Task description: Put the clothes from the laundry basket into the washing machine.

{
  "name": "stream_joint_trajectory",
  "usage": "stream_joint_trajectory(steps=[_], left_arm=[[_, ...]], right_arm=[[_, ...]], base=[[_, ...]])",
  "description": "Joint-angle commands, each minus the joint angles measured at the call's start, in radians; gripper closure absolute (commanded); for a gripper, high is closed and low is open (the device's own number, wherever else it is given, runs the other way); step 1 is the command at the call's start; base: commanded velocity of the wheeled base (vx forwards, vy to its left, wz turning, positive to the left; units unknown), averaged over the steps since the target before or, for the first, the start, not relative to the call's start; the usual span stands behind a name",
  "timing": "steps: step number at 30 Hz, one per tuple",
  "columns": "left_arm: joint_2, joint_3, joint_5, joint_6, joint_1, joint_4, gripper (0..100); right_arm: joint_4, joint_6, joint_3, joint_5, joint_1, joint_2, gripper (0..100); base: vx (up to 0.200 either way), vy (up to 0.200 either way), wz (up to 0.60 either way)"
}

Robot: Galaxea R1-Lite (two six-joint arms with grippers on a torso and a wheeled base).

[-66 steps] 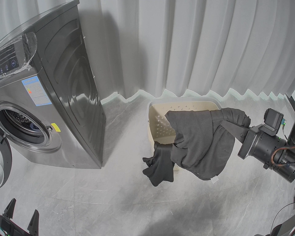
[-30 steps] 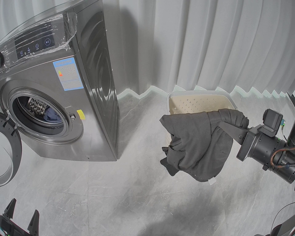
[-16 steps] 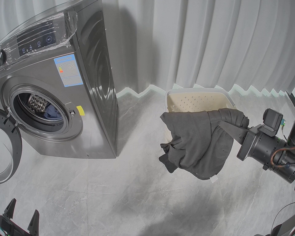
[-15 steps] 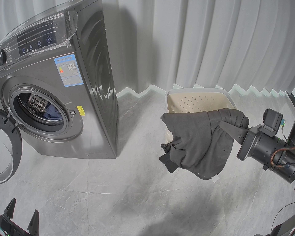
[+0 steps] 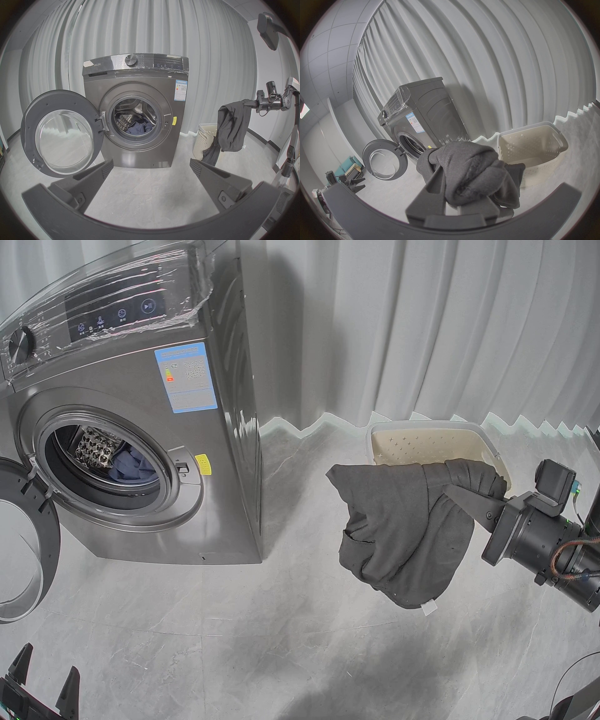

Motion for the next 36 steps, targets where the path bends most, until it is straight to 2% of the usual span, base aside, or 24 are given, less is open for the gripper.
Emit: stream_joint_trajectory(steps=[1,14,32,36], left_arm=[[-0.018,0.015,0.001,0.000,0.001,0.000,0],[-0.018,0.015,0.001,0.001,0.000,0.000,0],[-0.018,0.015,0.001,0.001,0.000,0.000,0],[-0.018,0.015,0.001,0.001,0.000,0.000,0]], right_arm=[[-0.001,0.000,0.000,0.000,0.001,0.002,100],[-0.001,0.000,-0.002,0.000,0.001,0.000,100],[-0.001,0.000,-0.002,0.002,0.001,0.002,100],[-0.001,-0.002,0.000,0.002,0.001,0.002,100]], base=[[0.000,0.200,0.00],[0.000,0.200,0.00],[0.000,0.000,0.00],[-0.200,0.000,0.00]])
